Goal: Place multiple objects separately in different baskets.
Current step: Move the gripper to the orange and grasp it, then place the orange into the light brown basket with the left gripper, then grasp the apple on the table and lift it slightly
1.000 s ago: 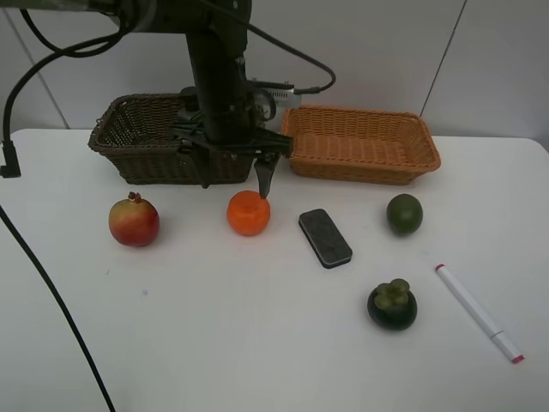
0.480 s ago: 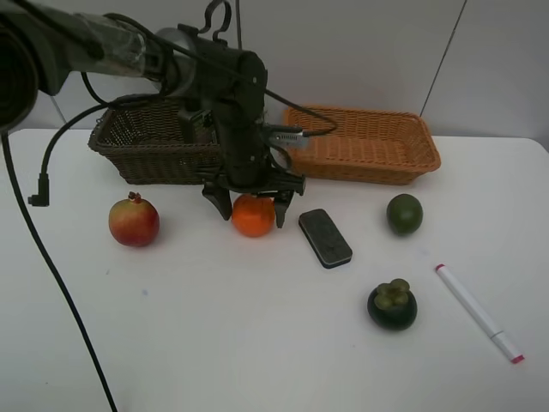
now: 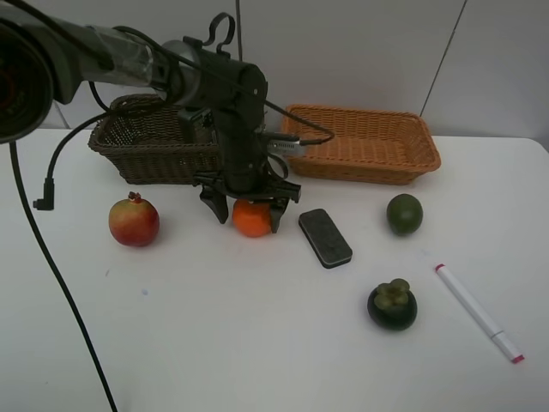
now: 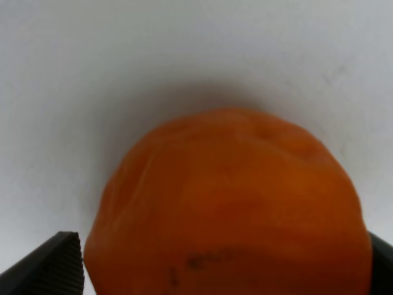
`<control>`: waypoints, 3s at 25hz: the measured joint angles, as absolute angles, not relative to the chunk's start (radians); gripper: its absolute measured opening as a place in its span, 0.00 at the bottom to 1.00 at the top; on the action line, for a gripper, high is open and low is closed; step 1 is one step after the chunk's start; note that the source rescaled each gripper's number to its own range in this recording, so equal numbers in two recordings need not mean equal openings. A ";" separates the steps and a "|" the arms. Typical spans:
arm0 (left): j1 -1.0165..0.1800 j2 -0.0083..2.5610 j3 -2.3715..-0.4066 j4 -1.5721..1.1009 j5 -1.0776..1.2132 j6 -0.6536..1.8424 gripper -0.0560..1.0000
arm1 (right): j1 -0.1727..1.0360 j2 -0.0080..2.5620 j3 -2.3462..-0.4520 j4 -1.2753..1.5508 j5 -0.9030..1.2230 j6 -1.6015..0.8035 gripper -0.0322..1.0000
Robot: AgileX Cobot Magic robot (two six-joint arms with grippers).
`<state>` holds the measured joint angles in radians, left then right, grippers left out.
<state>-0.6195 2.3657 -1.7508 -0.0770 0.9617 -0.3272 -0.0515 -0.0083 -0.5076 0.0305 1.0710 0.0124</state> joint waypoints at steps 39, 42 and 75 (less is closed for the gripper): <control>-0.619 2.415 -2.167 -0.155 0.464 -0.127 0.96 | -0.052 -0.008 -0.508 0.030 1.071 0.012 0.99; -0.619 2.417 -2.167 -0.155 0.469 -0.127 0.96 | -0.052 -0.008 -0.508 0.030 1.071 0.012 0.99; -0.535 1.684 -1.440 0.051 1.199 -0.272 0.96 | -0.052 -0.008 -0.508 0.030 1.071 0.012 0.99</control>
<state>-0.5355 1.6841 -1.4404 0.0508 1.1986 -0.2722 -0.0515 -0.0083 -0.5076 0.0296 1.0710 0.0124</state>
